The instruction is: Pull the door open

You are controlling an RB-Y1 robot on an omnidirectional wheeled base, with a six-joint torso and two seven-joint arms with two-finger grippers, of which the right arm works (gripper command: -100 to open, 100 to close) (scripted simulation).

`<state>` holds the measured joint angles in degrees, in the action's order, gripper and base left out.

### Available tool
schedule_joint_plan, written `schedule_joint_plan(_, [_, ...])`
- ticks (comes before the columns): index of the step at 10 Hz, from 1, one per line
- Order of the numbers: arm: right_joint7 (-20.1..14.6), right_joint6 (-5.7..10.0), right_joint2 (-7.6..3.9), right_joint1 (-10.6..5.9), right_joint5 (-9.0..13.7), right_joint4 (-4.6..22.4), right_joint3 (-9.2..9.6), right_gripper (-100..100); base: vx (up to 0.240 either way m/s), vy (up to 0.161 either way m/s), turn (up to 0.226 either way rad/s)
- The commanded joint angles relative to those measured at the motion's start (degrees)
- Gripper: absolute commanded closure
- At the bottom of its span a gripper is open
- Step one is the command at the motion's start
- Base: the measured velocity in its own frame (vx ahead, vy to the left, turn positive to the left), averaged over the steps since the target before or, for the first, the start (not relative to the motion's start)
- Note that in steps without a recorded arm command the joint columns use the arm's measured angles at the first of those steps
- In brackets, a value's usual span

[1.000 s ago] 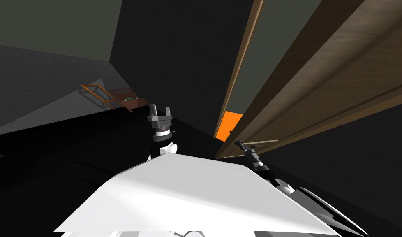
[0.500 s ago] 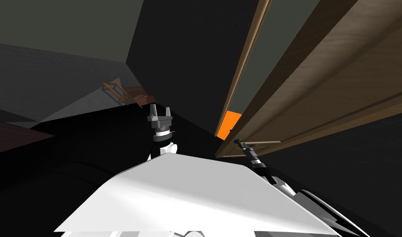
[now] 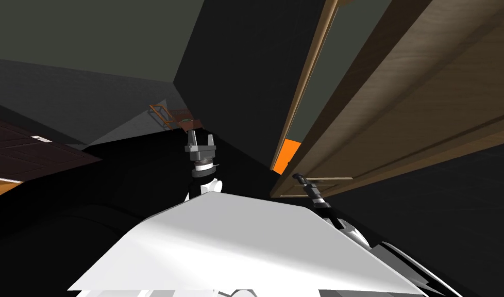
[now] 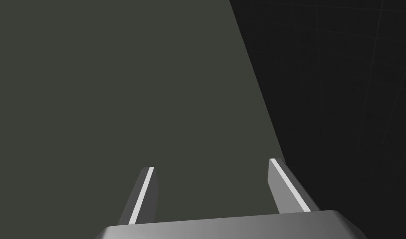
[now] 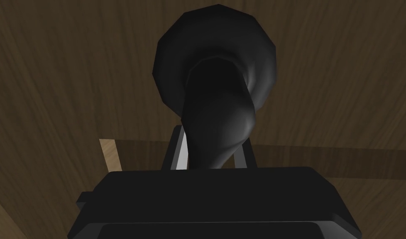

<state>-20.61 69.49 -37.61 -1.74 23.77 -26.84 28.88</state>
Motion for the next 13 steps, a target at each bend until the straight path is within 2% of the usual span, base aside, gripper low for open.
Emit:
schedule_joint_plan(1, [1.61,-2.11,0.10,0.61,0.95,-2.48,-0.40,100,-0.123,-0.072,0.190])
schedule_joint_plan(4, [2.79,-3.81,0.13,1.07,1.75,-4.45,-0.76,100,-0.104,-0.062,0.109])
schedule_joint_plan(5, [3.96,-5.51,0.16,1.53,2.55,-6.42,-1.12,100,-0.126,-0.068,0.180])
schedule_joint_plan(6, [4.55,-6.36,0.18,1.76,2.95,-7.41,-1.30,100,-0.155,-0.118,0.219])
schedule_joint_plan(8, [6.82,-9.65,0.23,2.65,4.50,-11.22,-2.00,100,-0.199,-0.106,0.246])
schedule_joint_plan(12, [9.80,-13.97,0.30,3.82,6.53,-16.23,-2.92,100,-0.187,-0.084,0.148])
schedule_joint_plan(13, [10.22,-14.58,0.31,3.99,6.82,-16.93,-3.05,100,-0.160,-0.072,0.130])
